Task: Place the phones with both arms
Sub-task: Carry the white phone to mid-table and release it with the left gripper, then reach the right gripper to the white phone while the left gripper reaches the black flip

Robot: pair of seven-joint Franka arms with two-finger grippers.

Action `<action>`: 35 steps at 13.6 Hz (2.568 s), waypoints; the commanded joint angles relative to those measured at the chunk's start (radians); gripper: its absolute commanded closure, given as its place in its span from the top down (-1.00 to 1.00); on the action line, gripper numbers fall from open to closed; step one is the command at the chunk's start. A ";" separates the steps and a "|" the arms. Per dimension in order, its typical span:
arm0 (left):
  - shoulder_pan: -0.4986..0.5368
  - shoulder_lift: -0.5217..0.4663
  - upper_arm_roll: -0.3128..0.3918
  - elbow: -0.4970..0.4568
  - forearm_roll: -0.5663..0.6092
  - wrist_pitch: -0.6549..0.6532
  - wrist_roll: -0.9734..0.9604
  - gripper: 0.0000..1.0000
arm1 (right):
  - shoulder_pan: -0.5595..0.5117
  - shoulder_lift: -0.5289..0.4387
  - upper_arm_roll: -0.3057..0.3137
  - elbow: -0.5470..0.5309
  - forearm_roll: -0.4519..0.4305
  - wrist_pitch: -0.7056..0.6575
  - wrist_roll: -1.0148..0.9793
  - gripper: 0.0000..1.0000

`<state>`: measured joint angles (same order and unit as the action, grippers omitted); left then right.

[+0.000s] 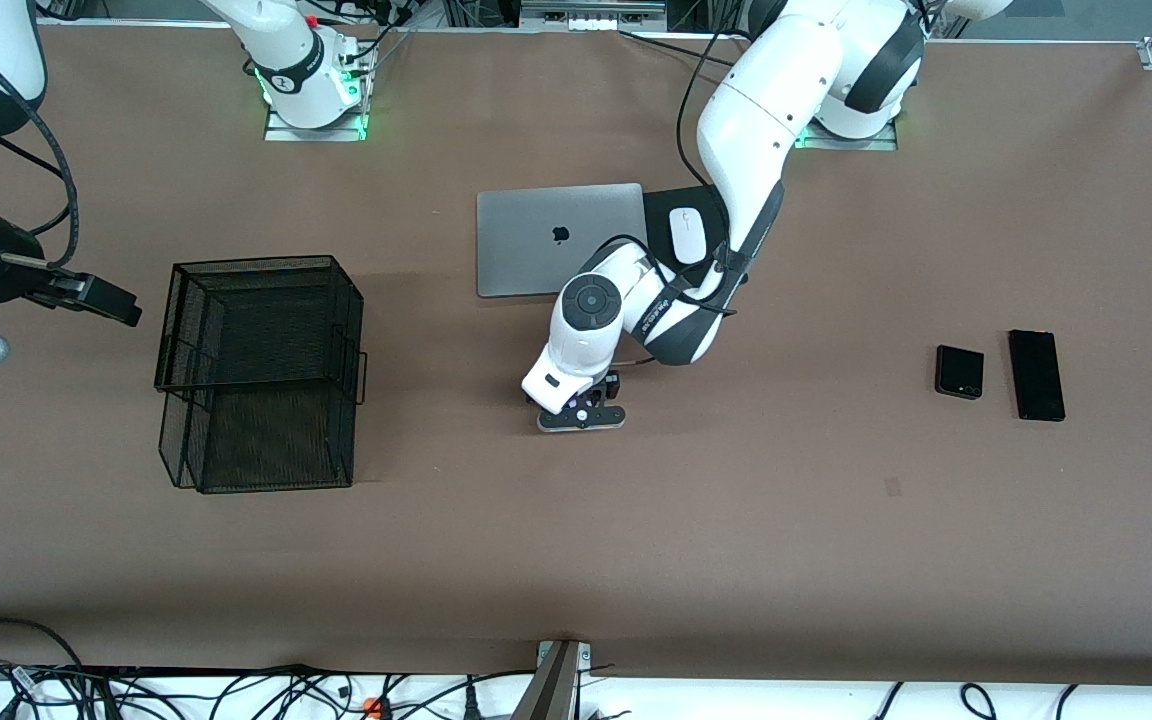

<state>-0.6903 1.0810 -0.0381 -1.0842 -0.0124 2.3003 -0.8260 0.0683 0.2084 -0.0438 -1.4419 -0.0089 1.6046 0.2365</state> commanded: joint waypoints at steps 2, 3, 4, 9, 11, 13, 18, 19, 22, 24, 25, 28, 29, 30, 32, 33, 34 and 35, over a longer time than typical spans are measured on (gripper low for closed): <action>-0.006 0.017 0.015 0.050 -0.017 -0.005 -0.021 1.00 | -0.002 0.008 0.004 -0.006 0.009 0.006 0.006 1.00; -0.005 0.010 0.014 0.050 -0.017 -0.027 -0.021 1.00 | -0.001 0.008 0.004 -0.006 0.009 0.003 0.004 1.00; 0.001 -0.006 0.012 0.052 -0.017 -0.074 -0.018 1.00 | -0.001 0.008 0.004 -0.006 0.009 0.001 0.003 1.00; 0.127 -0.148 0.003 0.038 -0.020 -0.379 0.138 1.00 | 0.028 0.017 0.010 -0.011 0.013 -0.006 0.021 1.00; 0.185 -0.209 0.004 -0.029 -0.028 -0.491 0.258 1.00 | 0.059 0.017 0.012 -0.015 0.021 -0.009 0.023 1.00; 0.245 -0.303 0.007 -0.159 -0.015 -0.509 0.400 1.00 | 0.120 0.019 0.012 -0.012 0.018 -0.005 0.050 1.00; 0.408 -0.539 0.017 -0.468 0.087 -0.507 0.668 1.00 | 0.270 0.057 0.012 -0.003 0.020 0.036 0.161 1.00; 0.437 -0.561 0.017 -0.496 0.121 -0.507 0.715 1.00 | 0.304 0.069 0.012 -0.005 0.021 0.075 0.191 1.00; 0.524 -0.610 0.015 -0.572 0.181 -0.495 0.847 1.00 | 0.415 0.143 0.012 -0.003 0.021 0.200 0.366 1.00; 0.573 -0.636 0.015 -0.635 0.207 -0.446 0.927 1.00 | 0.487 0.208 0.012 -0.003 0.020 0.277 0.457 1.00; 0.593 -0.654 0.015 -0.689 0.212 -0.387 0.955 1.00 | 0.511 0.245 0.012 -0.003 0.021 0.314 0.469 1.00; 0.688 -0.711 0.015 -0.863 0.213 -0.163 1.076 1.00 | 0.614 0.342 0.005 -0.005 0.007 0.479 0.475 1.00; 0.718 -0.714 0.015 -0.893 0.233 -0.121 1.111 1.00 | 0.623 0.376 0.005 -0.005 0.006 0.556 0.471 1.00; 0.756 -0.716 0.014 -0.911 0.247 -0.090 1.128 1.00 | 0.624 0.403 0.005 -0.005 0.004 0.601 0.462 1.00; 0.825 -0.713 0.007 -0.922 0.233 -0.059 1.127 1.00 | 0.628 0.465 0.007 -0.003 -0.016 0.642 0.417 1.00; 0.842 -0.708 0.007 -0.922 0.232 -0.056 1.115 1.00 | 0.627 0.486 0.008 -0.003 -0.014 0.687 0.414 1.00; 0.865 -0.705 0.006 -0.922 0.224 -0.056 1.114 1.00 | 0.628 0.509 0.008 -0.003 -0.016 0.722 0.406 1.00; 0.879 -0.704 0.007 -0.924 0.200 -0.047 1.117 1.00 | 0.630 0.529 0.008 -0.003 -0.016 0.748 0.406 1.00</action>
<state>0.1571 0.4104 -0.0138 -1.9733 0.2037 2.2334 0.2830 0.6945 0.7053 -0.0320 -1.4588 -0.0146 2.3101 0.6609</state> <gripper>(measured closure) 0.000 0.000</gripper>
